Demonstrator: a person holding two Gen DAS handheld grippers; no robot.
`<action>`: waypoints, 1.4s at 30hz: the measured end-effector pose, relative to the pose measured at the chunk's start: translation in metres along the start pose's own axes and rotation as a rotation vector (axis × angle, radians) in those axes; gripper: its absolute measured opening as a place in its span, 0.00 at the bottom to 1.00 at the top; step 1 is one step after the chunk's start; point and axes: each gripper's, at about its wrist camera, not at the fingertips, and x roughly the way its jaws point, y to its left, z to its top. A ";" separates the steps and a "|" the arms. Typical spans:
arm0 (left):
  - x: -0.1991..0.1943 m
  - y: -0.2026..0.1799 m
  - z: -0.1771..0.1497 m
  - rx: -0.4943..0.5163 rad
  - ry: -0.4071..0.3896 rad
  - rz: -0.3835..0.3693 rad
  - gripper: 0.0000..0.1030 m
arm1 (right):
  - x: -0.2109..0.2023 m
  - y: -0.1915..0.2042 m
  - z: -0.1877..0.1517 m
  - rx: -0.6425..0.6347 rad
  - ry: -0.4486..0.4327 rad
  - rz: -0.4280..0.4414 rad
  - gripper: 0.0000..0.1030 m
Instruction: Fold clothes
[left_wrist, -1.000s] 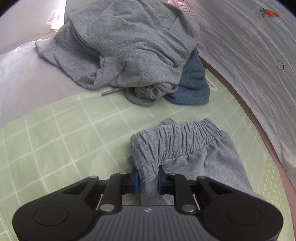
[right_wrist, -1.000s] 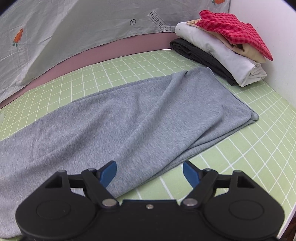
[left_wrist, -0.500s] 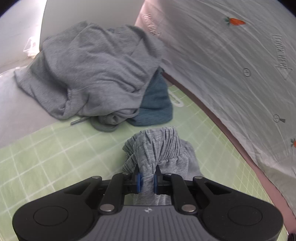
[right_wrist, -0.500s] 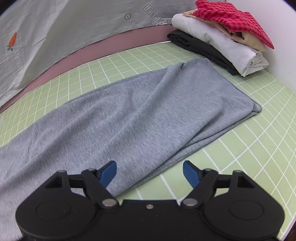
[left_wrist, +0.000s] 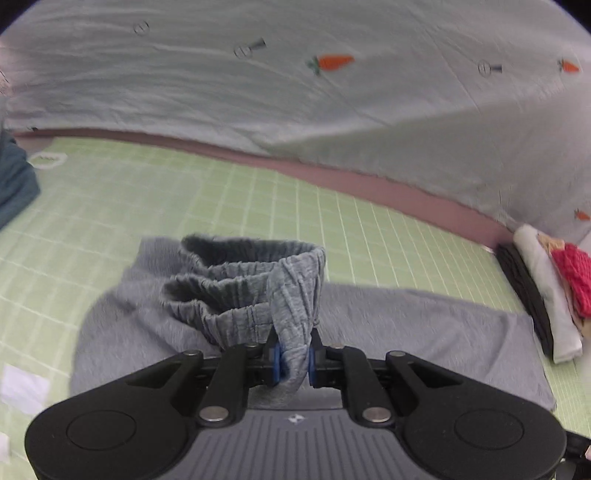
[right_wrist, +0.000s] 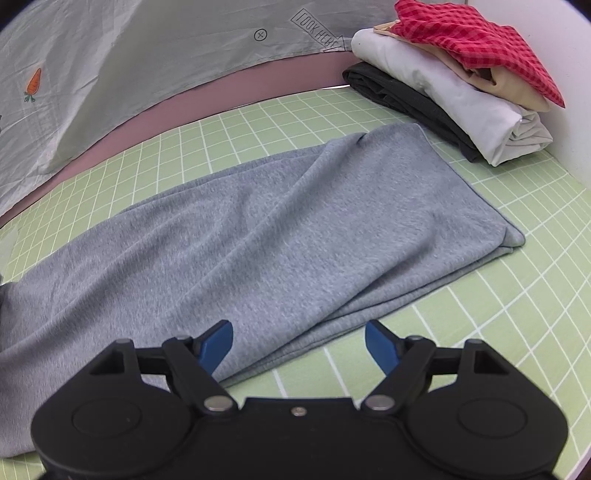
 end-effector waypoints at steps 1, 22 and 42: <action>0.016 -0.010 -0.011 0.028 0.062 0.029 0.21 | 0.000 -0.004 0.002 0.003 -0.002 0.000 0.77; -0.032 0.100 0.001 -0.194 -0.018 0.325 0.54 | -0.006 0.105 0.013 -0.192 -0.041 0.231 0.77; -0.004 0.146 -0.004 -0.206 0.093 0.294 0.54 | 0.018 0.246 -0.012 -0.248 0.071 0.530 0.81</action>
